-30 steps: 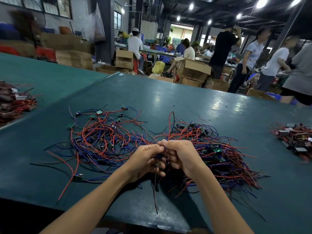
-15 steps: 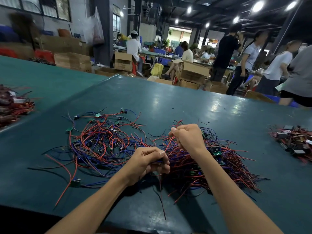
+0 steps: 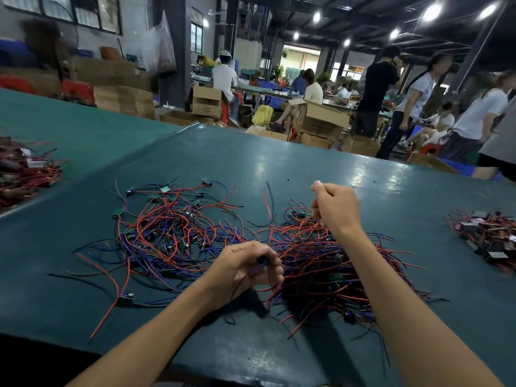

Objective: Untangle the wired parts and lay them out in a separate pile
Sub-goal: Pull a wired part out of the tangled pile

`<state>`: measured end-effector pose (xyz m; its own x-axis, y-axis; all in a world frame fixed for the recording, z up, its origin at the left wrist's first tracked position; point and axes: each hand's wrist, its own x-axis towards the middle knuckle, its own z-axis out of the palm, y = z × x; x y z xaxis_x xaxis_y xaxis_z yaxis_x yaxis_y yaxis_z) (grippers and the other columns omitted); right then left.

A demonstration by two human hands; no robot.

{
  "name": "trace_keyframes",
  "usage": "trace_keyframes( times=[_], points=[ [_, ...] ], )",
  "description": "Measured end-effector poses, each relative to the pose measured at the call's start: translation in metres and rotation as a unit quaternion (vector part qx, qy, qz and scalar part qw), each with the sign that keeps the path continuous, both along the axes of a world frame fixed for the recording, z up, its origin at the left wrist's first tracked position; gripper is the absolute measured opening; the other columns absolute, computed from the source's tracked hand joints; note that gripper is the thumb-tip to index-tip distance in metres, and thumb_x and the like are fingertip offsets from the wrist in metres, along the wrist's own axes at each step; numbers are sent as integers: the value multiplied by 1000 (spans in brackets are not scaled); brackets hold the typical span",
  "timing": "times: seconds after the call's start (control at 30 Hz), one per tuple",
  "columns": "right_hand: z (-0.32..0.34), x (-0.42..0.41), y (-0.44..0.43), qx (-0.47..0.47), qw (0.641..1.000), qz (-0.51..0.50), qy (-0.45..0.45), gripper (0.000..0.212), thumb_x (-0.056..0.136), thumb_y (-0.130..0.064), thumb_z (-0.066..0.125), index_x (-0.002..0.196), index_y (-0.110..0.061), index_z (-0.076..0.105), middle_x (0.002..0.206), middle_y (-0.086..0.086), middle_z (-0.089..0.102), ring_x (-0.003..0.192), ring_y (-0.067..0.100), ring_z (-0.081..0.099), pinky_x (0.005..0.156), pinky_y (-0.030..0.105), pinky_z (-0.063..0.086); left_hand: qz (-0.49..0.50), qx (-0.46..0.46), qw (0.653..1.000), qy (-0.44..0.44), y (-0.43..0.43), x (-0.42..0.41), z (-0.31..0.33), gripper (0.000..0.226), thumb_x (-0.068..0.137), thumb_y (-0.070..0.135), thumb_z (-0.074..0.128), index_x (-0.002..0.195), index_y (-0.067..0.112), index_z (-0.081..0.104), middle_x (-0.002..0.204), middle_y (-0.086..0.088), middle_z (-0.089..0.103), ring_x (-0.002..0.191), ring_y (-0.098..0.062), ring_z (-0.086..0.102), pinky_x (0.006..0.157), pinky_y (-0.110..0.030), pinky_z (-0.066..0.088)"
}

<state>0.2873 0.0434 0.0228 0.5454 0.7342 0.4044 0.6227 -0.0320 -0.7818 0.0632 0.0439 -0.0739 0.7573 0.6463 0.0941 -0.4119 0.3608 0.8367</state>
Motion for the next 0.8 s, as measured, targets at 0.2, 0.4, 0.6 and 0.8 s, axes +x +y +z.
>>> trace_keyframes(
  times=[0.2,0.4,0.6,0.8],
  points=[
    [-23,-60,-46,-22,994,109,12,40,100,-37,59,74,-13,76,65,3,72,61,21,72,62,44,61,64,-90,993,-52,8,-6,8,20,85,31,72,94,14,77,97,-3,66,86,-14,64,77,-34,56],
    [-55,-105,-60,-109,962,245,49,29,95,-37,68,91,-10,80,82,6,77,74,7,67,77,38,54,113,-84,990,-17,12,-3,4,25,85,37,71,100,19,77,81,-8,62,72,-17,61,72,-29,52],
    [-61,-114,-56,-113,944,227,210,26,101,-13,59,83,0,74,79,21,74,68,18,65,63,33,56,117,-30,993,1,15,1,-3,37,90,49,68,112,20,77,62,2,56,58,-13,60,57,-28,54],
    [-54,-117,-58,-87,902,250,340,29,106,-10,46,100,9,67,69,10,69,59,21,66,58,30,59,96,-9,995,20,12,3,-6,27,91,35,72,102,11,77,79,-12,63,70,-25,66,65,-36,55]
  ],
)
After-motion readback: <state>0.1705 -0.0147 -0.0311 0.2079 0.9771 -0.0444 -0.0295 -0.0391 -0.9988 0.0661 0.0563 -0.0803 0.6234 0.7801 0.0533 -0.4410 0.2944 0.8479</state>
